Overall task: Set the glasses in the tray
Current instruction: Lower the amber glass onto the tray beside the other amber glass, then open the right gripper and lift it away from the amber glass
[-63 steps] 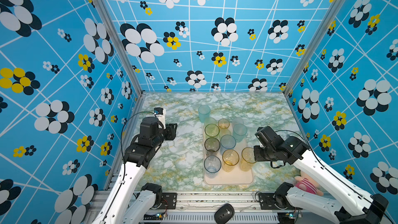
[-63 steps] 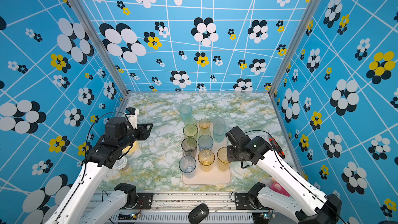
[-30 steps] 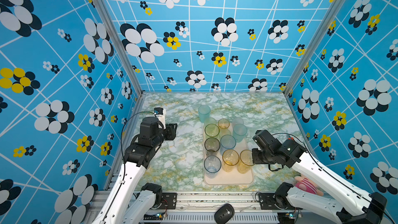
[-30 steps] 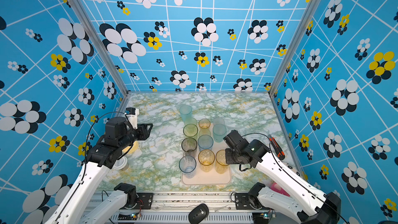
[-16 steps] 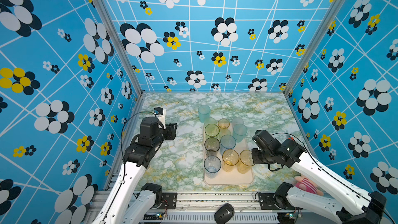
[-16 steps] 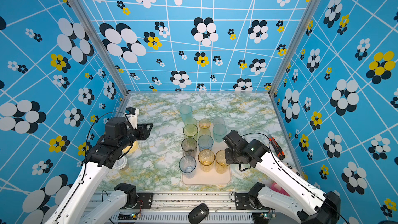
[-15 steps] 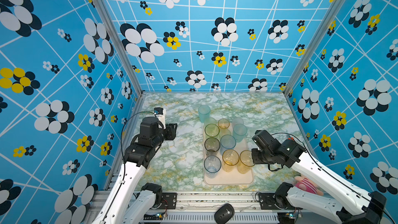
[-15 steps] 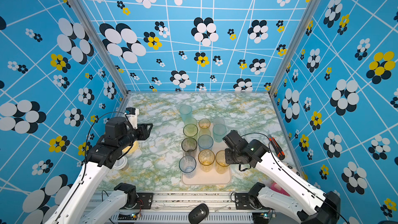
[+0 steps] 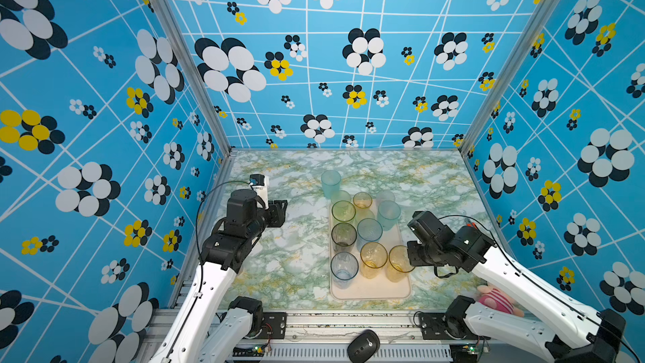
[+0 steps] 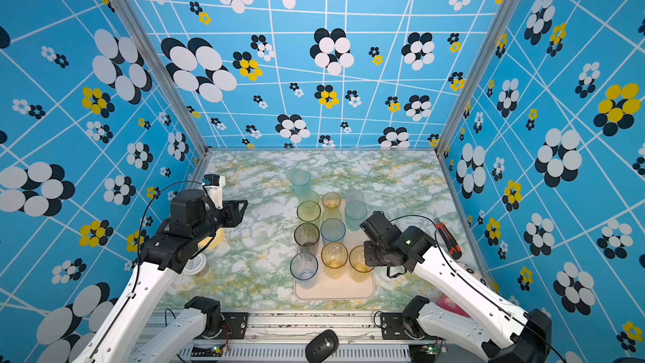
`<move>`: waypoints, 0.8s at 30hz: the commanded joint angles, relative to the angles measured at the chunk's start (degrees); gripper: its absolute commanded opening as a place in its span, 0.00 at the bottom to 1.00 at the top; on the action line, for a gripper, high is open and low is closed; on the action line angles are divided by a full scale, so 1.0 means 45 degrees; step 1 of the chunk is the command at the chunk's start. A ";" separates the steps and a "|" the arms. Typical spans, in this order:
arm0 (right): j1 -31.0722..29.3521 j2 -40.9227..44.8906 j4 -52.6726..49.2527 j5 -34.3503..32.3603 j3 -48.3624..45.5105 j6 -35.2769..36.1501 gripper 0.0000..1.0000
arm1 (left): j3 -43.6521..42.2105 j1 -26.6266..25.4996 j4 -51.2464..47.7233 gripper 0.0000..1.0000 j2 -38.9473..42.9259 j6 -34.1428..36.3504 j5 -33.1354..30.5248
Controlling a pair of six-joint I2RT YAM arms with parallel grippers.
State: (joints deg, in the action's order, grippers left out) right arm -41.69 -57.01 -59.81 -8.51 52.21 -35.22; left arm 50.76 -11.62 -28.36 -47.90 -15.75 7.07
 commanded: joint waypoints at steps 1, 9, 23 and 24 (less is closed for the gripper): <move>-0.0162 -0.0051 -0.0401 -0.0337 0.0313 -0.0094 0.18 | 0.0282 0.0109 -0.0143 0.51 0.0019 0.0223 0.0011; -0.0239 -0.0045 -0.0419 -0.0398 0.0398 -0.0122 0.20 | 0.0281 0.0120 -0.0143 0.52 -0.0055 0.0219 0.0088; -0.0276 0.0169 -0.0933 -0.1262 0.1327 0.0021 0.23 | 0.0455 0.0028 -0.0163 0.50 -0.0988 0.0186 0.0840; -0.0271 0.0186 -0.1029 -0.1423 0.1526 0.0080 0.24 | 0.0494 -0.0011 -0.0182 0.50 -0.1061 0.0199 0.0851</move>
State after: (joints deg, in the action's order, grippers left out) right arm -42.63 -57.08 -61.58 -11.68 56.10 -35.20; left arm 50.76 -11.64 -28.36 -51.88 -15.40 9.37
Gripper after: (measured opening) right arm 0.237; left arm 0.500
